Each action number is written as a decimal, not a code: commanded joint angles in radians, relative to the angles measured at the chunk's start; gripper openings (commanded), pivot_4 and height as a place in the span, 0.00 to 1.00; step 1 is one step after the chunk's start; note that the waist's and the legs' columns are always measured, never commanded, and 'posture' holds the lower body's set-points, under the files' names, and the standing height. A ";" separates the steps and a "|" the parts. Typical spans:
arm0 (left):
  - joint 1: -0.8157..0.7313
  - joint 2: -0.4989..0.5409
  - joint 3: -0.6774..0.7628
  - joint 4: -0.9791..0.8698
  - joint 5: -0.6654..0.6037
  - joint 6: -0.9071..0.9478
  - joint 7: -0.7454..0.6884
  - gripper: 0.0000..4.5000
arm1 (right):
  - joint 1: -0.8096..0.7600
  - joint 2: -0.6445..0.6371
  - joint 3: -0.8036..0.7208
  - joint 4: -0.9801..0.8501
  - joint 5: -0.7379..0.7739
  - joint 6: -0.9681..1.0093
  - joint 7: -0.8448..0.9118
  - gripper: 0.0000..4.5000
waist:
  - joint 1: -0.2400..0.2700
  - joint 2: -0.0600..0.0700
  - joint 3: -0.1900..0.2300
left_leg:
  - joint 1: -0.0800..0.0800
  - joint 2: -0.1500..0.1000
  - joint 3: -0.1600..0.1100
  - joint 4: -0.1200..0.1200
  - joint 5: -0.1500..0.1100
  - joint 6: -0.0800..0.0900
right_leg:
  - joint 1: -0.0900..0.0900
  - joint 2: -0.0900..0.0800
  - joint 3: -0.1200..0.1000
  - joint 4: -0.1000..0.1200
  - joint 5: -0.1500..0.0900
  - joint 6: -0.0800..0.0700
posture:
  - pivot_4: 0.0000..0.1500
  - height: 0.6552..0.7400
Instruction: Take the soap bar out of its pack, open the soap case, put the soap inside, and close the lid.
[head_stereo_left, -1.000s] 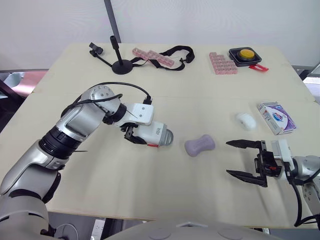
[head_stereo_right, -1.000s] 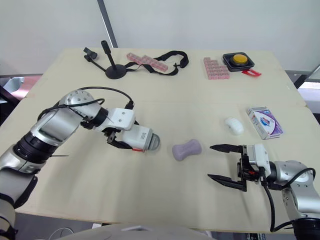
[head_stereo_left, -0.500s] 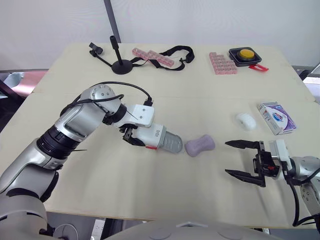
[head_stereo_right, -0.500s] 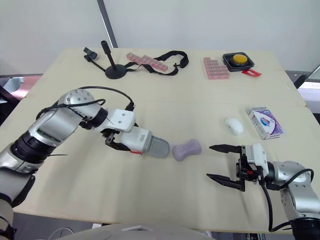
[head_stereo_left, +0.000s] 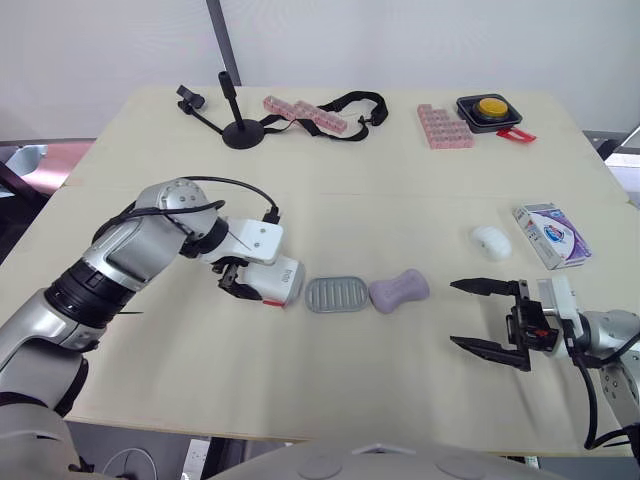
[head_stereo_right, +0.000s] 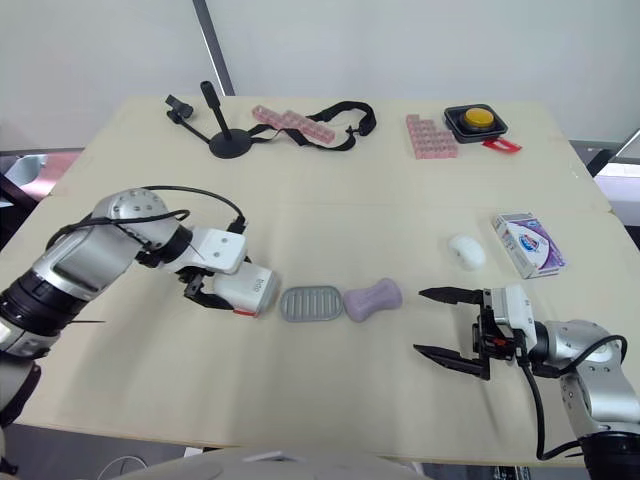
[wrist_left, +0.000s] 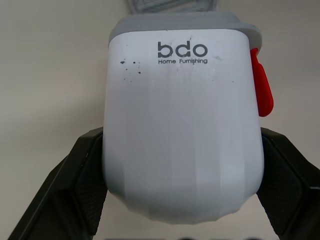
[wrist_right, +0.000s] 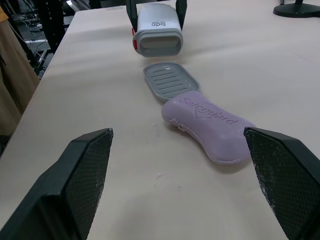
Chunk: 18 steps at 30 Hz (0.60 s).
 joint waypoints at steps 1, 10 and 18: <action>0.036 0.000 0.076 0.001 -0.046 -0.041 0.017 0.77 | -0.017 -0.014 -0.019 0.005 0.001 -0.011 0.004 0.99 | 0.000 0.000 0.000 | 0.000 0.000 0.000 0.000 0.000 0.000 | 0.000 0.000 0.000 0.000 0.000 0.000 | 1.00 0.93; 0.129 -0.017 0.106 0.049 -0.031 -0.162 0.075 0.77 | -0.039 -0.017 -0.016 0.024 -0.001 -0.012 0.011 0.99 | -0.002 0.000 0.000 | 0.000 0.000 0.000 0.000 0.000 0.001 | 0.000 -0.001 -0.001 0.000 0.000 0.000 | 1.00 0.93; 0.135 -0.042 0.110 0.110 -0.025 -0.220 0.099 0.77 | -0.042 -0.018 -0.020 0.025 0.014 -0.005 0.022 0.99 | -0.003 0.000 0.000 | 0.000 0.000 0.000 0.000 0.001 0.001 | 0.000 -0.001 -0.002 0.001 0.000 0.000 | 1.00 0.93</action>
